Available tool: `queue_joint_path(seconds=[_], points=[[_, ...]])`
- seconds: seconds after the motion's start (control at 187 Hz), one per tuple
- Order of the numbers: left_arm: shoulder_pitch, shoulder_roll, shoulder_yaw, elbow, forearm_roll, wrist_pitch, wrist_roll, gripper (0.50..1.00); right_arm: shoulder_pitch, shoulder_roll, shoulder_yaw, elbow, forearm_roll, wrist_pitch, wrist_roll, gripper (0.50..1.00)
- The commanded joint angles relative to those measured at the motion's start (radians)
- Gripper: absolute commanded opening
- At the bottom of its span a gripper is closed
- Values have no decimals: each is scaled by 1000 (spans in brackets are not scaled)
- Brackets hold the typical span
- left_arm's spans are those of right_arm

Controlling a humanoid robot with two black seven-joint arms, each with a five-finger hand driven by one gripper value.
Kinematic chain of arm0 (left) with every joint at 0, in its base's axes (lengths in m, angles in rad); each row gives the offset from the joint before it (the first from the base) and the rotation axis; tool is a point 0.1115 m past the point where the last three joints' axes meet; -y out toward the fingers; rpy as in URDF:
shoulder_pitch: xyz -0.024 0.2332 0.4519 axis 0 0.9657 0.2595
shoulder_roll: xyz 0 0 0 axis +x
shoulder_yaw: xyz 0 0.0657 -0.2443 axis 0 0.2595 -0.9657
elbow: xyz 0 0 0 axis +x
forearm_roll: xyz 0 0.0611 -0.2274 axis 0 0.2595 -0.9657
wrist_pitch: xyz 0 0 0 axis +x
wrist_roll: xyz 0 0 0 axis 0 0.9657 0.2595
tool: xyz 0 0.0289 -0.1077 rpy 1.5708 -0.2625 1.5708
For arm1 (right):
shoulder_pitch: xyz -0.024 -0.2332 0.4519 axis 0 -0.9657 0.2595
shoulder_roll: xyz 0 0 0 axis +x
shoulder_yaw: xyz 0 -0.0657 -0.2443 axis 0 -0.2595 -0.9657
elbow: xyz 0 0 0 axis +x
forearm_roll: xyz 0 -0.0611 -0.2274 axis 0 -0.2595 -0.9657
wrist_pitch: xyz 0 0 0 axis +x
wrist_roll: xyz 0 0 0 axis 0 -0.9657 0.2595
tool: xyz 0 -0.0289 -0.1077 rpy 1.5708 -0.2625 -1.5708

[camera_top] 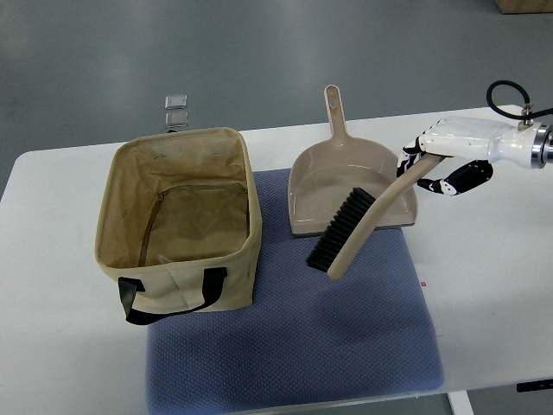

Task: Put pink broom in yellow bag with right hand
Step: 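Lift the brush with the right hand up over the dustpan, then lower the brush bristles-first into the beige fabric bag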

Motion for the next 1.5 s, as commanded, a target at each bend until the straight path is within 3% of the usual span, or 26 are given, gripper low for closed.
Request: queue_joint_path(seconds=[0.0,0.219,0.433,0.706,1.021,1.492], points=[[0,0,0,0,0,0,0,1000,39,-21,2,-2,20,17,1,500],[0,0,0,0,0,0,0,1000,166,-52,40,-29,69,103,-2,500],[0,0,0,0,0,0,0,1000,244,-18,122,-117,72,193,-2,500],[0,0,-2,0,0,0,0,1000,345,224,123,-223,72,205,-17,500],[0,0,-2,0,0,0,0,1000,355,513,105,-391,51,198,-26,500],[0,0,-2,0,0,0,0,1000,307,792,20,-519,5,113,-71,500]])
